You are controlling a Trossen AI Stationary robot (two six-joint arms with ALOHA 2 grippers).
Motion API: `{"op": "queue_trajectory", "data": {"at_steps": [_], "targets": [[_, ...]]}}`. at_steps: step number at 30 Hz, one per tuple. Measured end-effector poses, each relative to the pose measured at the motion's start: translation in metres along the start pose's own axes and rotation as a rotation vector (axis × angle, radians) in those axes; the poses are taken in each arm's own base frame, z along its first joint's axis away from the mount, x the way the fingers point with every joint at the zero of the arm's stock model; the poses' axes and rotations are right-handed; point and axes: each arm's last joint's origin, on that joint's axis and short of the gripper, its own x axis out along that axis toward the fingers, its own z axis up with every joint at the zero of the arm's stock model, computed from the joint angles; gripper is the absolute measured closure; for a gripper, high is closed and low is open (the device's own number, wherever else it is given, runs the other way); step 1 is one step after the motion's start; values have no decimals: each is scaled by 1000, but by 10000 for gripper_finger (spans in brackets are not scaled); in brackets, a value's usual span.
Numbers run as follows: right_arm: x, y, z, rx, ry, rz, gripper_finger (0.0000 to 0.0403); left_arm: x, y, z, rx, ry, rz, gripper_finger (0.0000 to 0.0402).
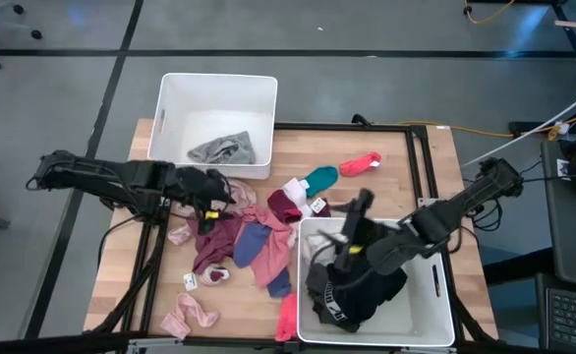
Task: Sort clothes
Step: Put the red underwear into the top white bin
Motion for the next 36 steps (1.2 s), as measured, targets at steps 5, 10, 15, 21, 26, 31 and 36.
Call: {"op": "queue_trajectory", "data": {"at_steps": [5,10,15,21,26,31,36], "targets": [[-9,-6,-6,21,14,-70,123,18,-8,-20,-62,0,-35,192],[-23,-4,-16,-1,-21,-175,123,36,-19,-35,-55,61,-10,192],[-34,-9,-27,21,-20,-231,123,53,-29,-45,-35,145,20,192],[-35,-16,-34,36,12,-270,123,68,-29,-58,-34,253,125,192],[-37,-20,-37,35,14,-302,123,69,-25,-65,-55,317,196,192],[-30,-23,-61,62,22,-331,123,67,-22,-73,-64,405,228,192],[-23,-23,-83,146,3,-325,123,69,-18,-86,-62,462,229,198]]}}
